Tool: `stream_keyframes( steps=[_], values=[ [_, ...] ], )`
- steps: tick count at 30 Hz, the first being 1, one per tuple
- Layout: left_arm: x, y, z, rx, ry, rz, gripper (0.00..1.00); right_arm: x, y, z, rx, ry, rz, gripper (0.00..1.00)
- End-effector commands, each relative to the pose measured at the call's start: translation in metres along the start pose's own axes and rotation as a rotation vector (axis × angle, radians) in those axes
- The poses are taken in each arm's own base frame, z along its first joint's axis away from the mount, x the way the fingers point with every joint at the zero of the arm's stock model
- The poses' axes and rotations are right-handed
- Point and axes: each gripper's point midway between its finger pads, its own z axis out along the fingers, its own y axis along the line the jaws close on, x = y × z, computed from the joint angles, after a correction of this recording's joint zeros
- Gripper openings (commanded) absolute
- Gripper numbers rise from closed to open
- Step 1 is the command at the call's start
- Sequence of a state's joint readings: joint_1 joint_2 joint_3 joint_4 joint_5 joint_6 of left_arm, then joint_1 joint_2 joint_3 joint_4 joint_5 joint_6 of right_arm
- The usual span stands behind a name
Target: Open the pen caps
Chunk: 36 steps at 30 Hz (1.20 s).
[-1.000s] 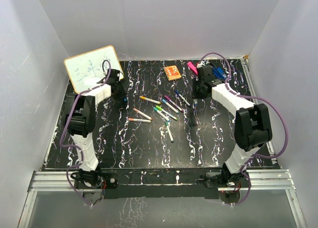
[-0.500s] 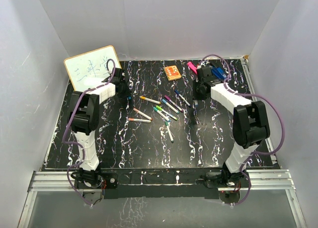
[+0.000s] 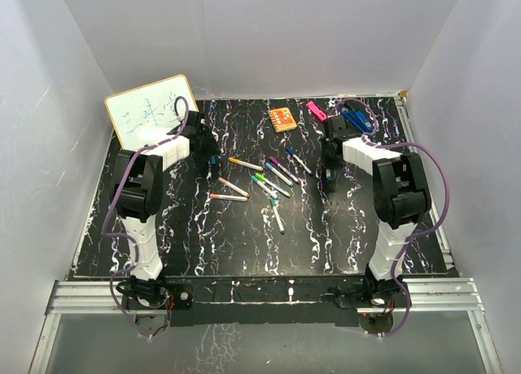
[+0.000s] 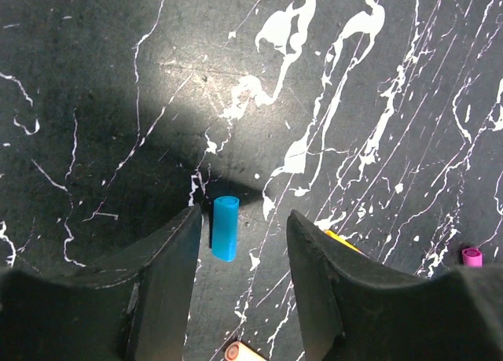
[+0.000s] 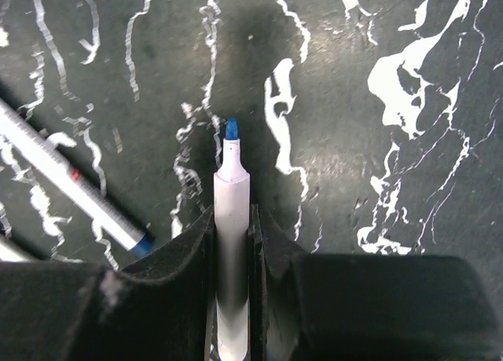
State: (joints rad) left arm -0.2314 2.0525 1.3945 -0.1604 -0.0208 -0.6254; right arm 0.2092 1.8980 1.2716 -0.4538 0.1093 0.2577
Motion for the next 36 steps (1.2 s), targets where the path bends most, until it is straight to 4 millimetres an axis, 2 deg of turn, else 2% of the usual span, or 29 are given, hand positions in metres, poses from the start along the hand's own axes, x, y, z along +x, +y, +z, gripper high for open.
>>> stream_keyframes(
  steps=[1, 6, 12, 15, 19, 23, 28, 30, 33, 36],
  values=[
    [-0.014, -0.012, -0.035, 0.023, -0.025, -0.007, 0.47, -0.028, -0.011, 0.012, 0.051, -0.089, 0.001, 0.00],
    [-0.031, -0.021, -0.069, 0.051, -0.080, 0.003, 0.50, -0.030, -0.016, 0.024, 0.061, -0.080, 0.003, 0.00],
    [-0.041, -0.022, -0.107, 0.077, -0.145, 0.006, 0.54, -0.029, -0.014, 0.029, 0.050, -0.067, 0.009, 0.15],
    [-0.044, -0.022, -0.120, 0.085, -0.168, 0.010, 0.56, -0.026, -0.013, 0.028, 0.046, -0.061, 0.012, 0.42],
    [-0.043, -0.021, -0.128, 0.089, -0.179, 0.011, 0.58, -0.023, -0.014, 0.026, 0.050, -0.060, 0.014, 0.56],
    [-0.043, -0.021, -0.132, 0.098, -0.184, 0.005, 0.61, -0.037, -0.013, 0.015, 0.041, -0.108, 0.020, 0.59],
    [-0.043, -0.026, -0.135, 0.139, -0.182, -0.019, 0.71, -0.073, -0.004, -0.016, -0.007, -0.222, 0.006, 0.62],
    [-0.042, -0.026, -0.136, 0.160, -0.182, -0.037, 0.78, -0.085, 0.003, -0.032, -0.040, -0.274, 0.000, 0.62],
    [-0.043, -0.030, -0.141, 0.210, -0.190, -0.043, 0.98, -0.092, 0.025, -0.047, -0.120, -0.328, -0.069, 0.64],
    [-0.046, -0.036, -0.149, 0.262, -0.219, -0.043, 0.99, -0.085, 0.055, -0.049, -0.177, -0.313, -0.163, 0.64]
  ],
)
